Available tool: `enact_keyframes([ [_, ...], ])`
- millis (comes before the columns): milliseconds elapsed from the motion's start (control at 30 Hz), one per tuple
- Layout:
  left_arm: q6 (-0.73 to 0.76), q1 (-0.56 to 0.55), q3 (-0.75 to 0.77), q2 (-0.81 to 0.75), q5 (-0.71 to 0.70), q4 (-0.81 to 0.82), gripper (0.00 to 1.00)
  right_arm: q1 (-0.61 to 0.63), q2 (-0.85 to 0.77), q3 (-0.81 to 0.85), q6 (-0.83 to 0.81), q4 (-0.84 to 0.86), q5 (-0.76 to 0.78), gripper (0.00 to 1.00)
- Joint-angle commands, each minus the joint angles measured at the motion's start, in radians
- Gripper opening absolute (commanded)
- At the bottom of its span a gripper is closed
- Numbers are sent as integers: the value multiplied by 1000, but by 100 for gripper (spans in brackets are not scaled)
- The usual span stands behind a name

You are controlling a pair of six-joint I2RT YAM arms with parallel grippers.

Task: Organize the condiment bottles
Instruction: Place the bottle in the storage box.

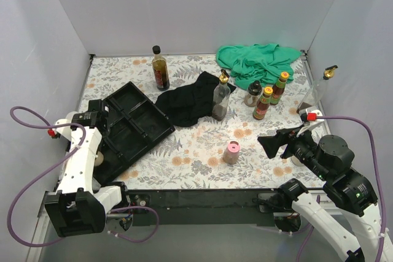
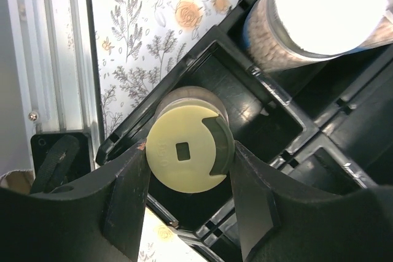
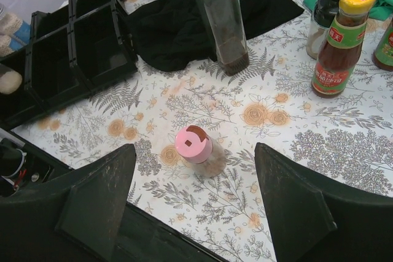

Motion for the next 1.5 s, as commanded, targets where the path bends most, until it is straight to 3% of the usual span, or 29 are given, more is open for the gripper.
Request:
enact_keyframes([
  [0,-218,7,-33,12,-51,0,0,6,0,36,8,24,-11,86],
  [233,-143,7,-81,10,-9,147,20,6,-6,39,6,18,-6,86],
  [333,-137,7,-95,12,6,176,38,6,-7,39,5,18,-2,86],
  [367,-126,8,-99,15,9,183,46,6,-7,38,5,18,-2,86],
  [567,-129,8,-104,41,-3,161,61,6,-12,38,5,18,-2,86],
  [700,-70,7,-75,55,-11,160,76,6,-15,46,5,17,0,86],
  [1067,170,8,206,67,43,104,87,6,-19,36,9,18,-6,86],
  [1167,334,8,235,29,148,204,88,6,-24,33,9,20,-6,86],
  [1367,703,7,166,-107,587,494,88,6,-36,23,14,14,-2,86],
  [1467,754,4,134,-140,765,572,86,6,-41,16,17,14,-2,86],
])
